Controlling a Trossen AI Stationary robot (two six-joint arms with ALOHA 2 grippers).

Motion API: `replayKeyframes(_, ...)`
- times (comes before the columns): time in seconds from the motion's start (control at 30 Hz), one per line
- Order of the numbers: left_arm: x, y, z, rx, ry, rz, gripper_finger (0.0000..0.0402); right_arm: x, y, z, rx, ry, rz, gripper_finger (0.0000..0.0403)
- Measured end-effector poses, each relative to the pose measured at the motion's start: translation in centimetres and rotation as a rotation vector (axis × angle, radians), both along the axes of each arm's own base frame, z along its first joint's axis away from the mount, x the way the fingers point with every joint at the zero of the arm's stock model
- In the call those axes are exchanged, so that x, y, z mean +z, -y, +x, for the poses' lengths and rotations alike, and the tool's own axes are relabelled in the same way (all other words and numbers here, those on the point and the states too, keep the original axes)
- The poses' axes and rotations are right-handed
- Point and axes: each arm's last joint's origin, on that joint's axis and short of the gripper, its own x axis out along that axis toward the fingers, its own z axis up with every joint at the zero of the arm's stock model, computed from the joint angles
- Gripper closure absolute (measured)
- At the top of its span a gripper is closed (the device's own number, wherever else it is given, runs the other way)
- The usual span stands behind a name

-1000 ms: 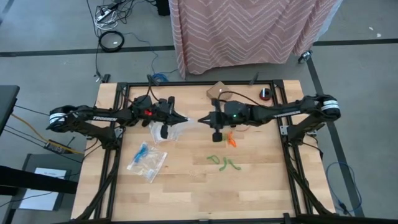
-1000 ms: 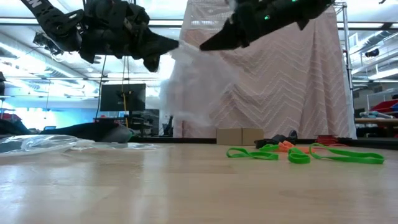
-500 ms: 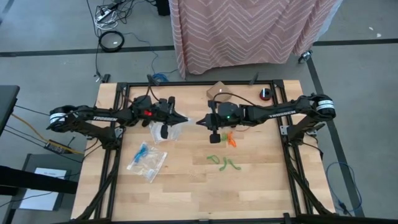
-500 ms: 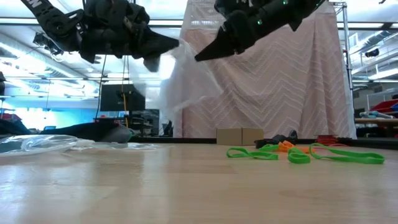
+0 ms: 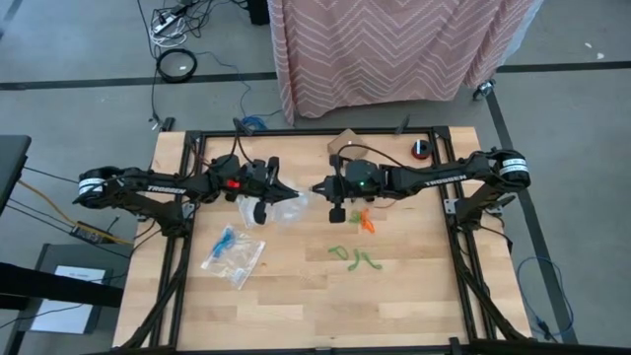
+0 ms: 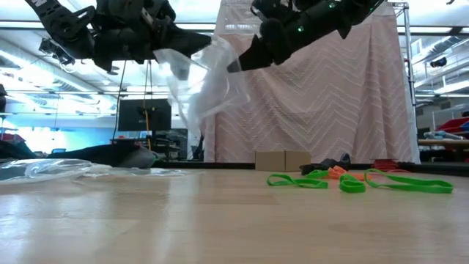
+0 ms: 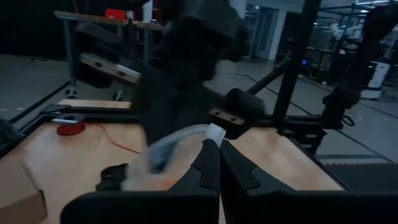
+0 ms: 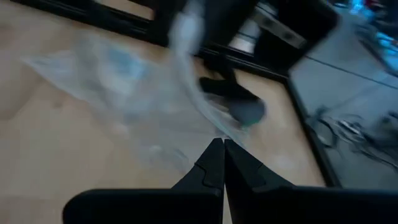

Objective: Sort rubber bands
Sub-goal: Open the transparent zip bag

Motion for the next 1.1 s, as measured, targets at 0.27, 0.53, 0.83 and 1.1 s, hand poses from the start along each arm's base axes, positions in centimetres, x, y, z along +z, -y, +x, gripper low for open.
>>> replayKeyframes(0.27,0.0,-0.1,0.0,0.019,0.004,0.001,0.0400,0.0,-0.3,0.0,0.080,0.002,0.042,0.0403)
replayKeyframes(0.53,-0.6,-0.3,0.0,0.113,-0.053,0.060,0.0400,0.0,-0.6,0.0,0.204,0.008,0.188,0.0403)
replayKeyframes(0.83,0.0,-0.1,0.1,0.124,0.009,0.037,0.0400,-0.2,-0.2,-0.1,0.088,-0.013,0.161,0.0403)
replayKeyframes(1.1,-0.2,0.7,0.9,0.120,0.052,0.050,0.0400,-0.3,0.1,-0.1,0.015,-0.008,0.186,0.0403)
